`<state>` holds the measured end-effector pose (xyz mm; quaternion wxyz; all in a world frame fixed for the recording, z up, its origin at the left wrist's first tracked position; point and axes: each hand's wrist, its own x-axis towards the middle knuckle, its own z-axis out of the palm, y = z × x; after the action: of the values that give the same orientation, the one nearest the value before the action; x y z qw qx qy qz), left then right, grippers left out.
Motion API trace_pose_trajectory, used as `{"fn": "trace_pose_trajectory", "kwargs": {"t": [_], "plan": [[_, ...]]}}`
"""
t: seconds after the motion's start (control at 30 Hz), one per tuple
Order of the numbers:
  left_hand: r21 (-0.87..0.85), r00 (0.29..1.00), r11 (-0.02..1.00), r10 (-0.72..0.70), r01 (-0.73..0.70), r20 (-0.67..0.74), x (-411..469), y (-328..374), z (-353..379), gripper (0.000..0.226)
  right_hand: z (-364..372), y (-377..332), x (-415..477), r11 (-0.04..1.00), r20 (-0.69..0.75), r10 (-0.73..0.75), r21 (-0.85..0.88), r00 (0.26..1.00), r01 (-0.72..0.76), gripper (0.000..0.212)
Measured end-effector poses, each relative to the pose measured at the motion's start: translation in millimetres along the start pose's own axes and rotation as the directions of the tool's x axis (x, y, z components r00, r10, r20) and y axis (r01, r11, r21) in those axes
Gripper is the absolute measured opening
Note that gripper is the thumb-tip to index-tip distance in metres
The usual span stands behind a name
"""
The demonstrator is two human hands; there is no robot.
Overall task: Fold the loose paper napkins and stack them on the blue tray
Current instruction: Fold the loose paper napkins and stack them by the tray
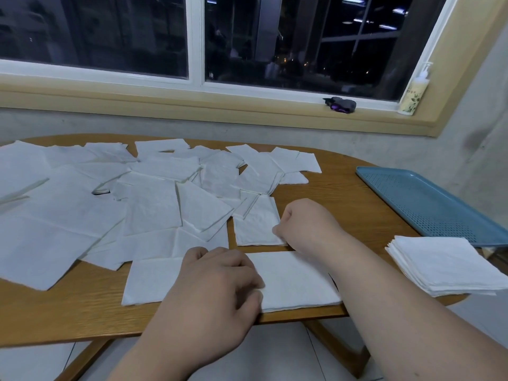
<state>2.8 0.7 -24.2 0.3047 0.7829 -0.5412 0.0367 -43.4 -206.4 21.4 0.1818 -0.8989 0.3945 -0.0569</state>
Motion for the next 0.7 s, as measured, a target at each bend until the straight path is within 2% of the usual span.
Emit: {"fn": "trace_pose_trajectory", "kwargs": {"t": [0.17,0.37,0.47,0.57,0.7], "plan": [[-0.008,1.000,1.000,-0.002,0.002,-0.008,-1,0,0,0.023,-10,3,-4,0.998,-0.081,-0.048,-0.035,0.996,0.045,0.019],[-0.009,1.000,1.000,-0.006,0.006,-0.010,0,0,0,0.023,-23,12,2,0.992,-0.109,0.029,-0.120,0.994,-0.042,0.031],[-0.008,1.000,1.000,-0.008,0.008,-0.004,0,0,0,0.023,-27,19,-1,0.989,-0.096,0.037,-0.136,0.995,-0.050,0.028],[-0.002,1.000,1.000,-0.009,0.009,-0.005,0,1,0,0.022,-32,21,-9,1.000,-0.143,-0.013,0.015,0.990,0.015,0.023],[0.015,1.000,1.000,-0.009,0.009,0.003,0,0,1,0.021,-38,16,-20,0.955,-0.336,-0.036,0.266,0.941,0.131,0.003]]}}
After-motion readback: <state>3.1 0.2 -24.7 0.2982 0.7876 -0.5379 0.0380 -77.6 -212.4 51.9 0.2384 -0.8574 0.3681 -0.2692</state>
